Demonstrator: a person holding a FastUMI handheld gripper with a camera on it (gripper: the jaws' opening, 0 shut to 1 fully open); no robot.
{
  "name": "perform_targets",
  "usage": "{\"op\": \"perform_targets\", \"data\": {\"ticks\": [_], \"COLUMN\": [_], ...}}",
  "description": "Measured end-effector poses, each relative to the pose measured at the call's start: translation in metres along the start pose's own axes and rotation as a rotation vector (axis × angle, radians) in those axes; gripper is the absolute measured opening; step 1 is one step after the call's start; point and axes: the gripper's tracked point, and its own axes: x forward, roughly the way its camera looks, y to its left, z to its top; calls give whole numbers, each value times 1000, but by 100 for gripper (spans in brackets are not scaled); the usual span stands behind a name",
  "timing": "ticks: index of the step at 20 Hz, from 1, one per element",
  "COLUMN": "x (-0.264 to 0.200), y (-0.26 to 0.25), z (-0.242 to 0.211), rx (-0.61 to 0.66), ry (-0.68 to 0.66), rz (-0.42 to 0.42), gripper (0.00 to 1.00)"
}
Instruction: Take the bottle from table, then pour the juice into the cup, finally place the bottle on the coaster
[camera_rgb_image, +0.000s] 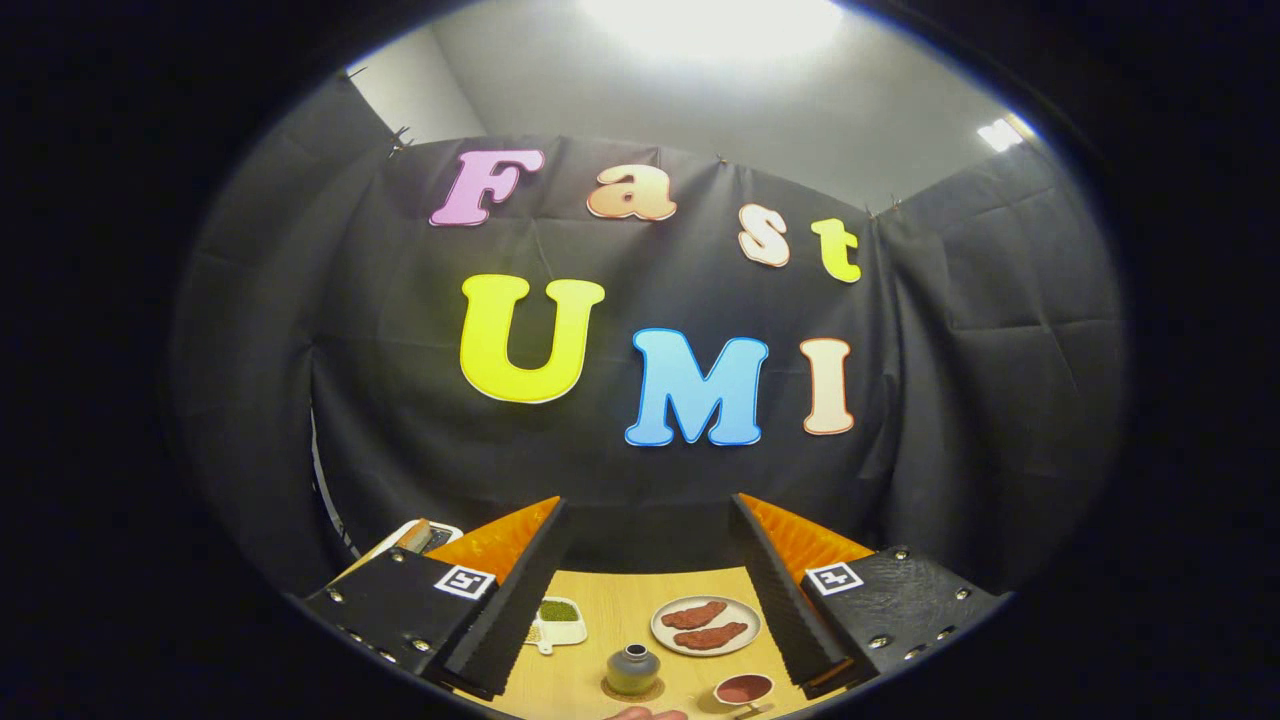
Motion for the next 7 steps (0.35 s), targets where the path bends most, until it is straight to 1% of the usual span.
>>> {"op": "perform_targets", "data": {"ticks": [3, 7], "x": [-6, -8], "y": [6, -9], "z": [-2, 5], "rx": [19, 36], "ry": [5, 1], "rz": [37, 64], "gripper": [99, 99]}}
